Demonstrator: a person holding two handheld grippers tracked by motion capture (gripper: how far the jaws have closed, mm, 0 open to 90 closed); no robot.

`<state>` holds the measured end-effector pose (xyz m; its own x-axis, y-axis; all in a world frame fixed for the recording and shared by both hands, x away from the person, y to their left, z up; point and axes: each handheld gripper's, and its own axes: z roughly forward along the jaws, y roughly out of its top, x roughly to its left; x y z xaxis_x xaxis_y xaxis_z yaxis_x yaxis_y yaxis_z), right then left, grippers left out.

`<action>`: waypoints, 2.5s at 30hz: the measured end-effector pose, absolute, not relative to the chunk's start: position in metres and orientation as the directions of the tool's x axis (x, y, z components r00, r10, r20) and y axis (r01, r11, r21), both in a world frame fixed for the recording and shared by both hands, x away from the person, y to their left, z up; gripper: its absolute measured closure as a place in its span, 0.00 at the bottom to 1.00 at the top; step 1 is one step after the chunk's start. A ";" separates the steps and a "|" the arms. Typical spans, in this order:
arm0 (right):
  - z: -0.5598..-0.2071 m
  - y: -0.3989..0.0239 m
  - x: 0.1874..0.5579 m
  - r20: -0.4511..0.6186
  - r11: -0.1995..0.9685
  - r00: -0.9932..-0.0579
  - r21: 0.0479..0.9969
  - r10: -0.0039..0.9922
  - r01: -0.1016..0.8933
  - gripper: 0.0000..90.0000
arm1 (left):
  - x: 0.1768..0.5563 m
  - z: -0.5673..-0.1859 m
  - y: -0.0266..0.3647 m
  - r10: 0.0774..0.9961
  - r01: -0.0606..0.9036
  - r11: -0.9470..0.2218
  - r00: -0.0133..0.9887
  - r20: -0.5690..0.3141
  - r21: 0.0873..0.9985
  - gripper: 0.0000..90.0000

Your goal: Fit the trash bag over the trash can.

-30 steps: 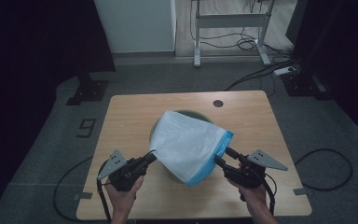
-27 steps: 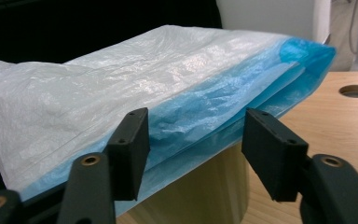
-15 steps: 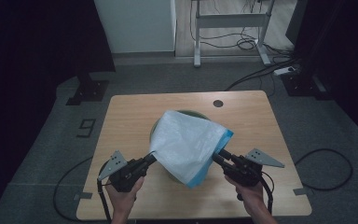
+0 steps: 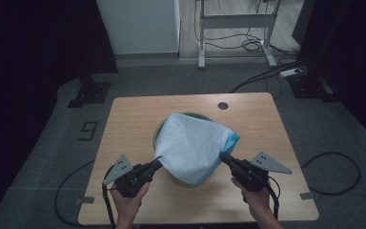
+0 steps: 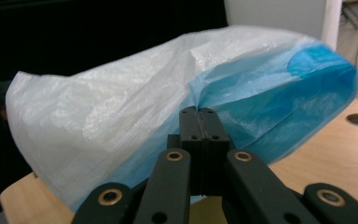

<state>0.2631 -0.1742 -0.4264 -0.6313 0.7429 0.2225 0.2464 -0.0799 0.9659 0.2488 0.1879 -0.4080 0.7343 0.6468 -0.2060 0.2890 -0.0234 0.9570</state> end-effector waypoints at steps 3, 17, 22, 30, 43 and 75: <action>-0.417 -0.181 0.265 0.208 -0.086 -0.614 0.971 0.762 0.223 0.99 | 0.249 -0.405 0.182 0.634 0.284 -0.032 0.747 -0.200 0.958 0.97; -0.355 -0.195 0.293 0.094 -0.051 -0.556 0.994 0.826 0.091 0.99 | 0.254 -0.388 0.146 0.564 0.263 -0.135 0.813 -0.145 0.955 0.66; -0.359 -0.192 0.293 0.081 -0.036 -0.566 0.995 0.821 0.090 0.99 | 0.247 -0.375 0.155 0.552 0.261 -0.122 0.820 -0.153 0.958 0.48; -0.358 -0.189 0.290 0.068 -0.023 -0.583 0.996 0.810 0.085 0.99 | 0.238 -0.353 0.160 0.563 0.228 -0.150 0.819 -0.106 0.962 0.38; -0.354 -0.148 0.283 0.005 0.063 -0.651 0.995 0.759 0.081 0.99 | 0.249 -0.346 0.139 0.555 0.271 -0.204 0.824 -0.117 0.941 0.37; -0.362 -0.134 0.262 0.029 0.035 -0.733 0.997 0.680 0.072 0.75 | 0.259 -0.368 0.130 0.541 0.286 -0.142 0.824 -0.168 0.948 1.00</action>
<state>0.2622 -0.1341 -0.3625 -0.7326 0.6801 0.0287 0.0720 0.0355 0.9968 0.2594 0.1302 -0.3684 0.8239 0.5413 -0.1678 0.2863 -0.1420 0.9475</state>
